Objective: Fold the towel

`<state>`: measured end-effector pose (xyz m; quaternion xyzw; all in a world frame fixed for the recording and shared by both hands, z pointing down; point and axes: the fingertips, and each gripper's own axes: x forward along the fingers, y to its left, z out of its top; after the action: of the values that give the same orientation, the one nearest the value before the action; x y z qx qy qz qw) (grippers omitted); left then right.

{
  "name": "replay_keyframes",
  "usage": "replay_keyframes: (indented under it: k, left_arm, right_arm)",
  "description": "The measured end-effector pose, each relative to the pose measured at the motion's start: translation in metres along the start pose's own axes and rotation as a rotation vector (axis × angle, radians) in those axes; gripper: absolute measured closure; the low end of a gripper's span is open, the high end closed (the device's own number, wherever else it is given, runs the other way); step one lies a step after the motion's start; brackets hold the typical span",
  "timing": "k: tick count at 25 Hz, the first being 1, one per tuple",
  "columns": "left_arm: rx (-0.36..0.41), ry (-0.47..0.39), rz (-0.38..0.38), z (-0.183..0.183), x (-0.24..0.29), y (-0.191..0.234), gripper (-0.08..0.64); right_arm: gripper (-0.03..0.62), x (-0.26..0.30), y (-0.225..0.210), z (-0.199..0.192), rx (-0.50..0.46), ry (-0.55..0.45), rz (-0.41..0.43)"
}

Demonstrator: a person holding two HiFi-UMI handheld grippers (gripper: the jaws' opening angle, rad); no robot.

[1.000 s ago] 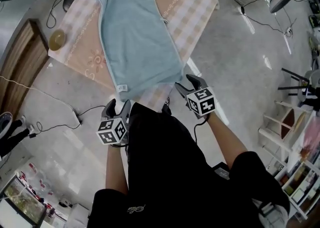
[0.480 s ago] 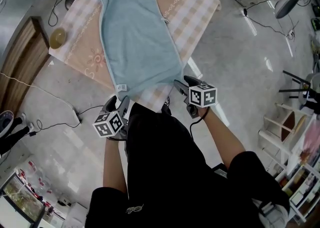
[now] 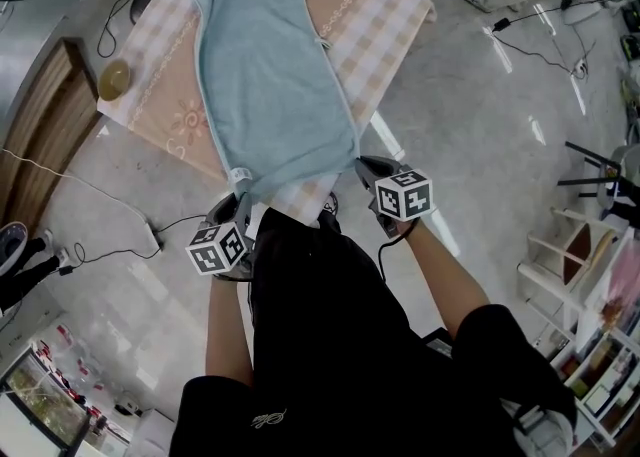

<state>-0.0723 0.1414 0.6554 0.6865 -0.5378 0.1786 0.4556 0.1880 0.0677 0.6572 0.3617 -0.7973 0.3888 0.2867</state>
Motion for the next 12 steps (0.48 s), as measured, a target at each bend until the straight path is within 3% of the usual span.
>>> replay_keyframes:
  k: [7,12]
  left_arm:
    - [-0.002,-0.029,0.018,-0.008,-0.015,-0.009,0.500]
    - [0.003,-0.033,0.032,-0.018,-0.026,-0.021,0.502]
  right_arm:
    - [0.577,-0.022,0.006,0.001,-0.118,-0.013,0.015]
    - [0.577,-0.039,0.011,-0.006,-0.142,-0.017,0.039]
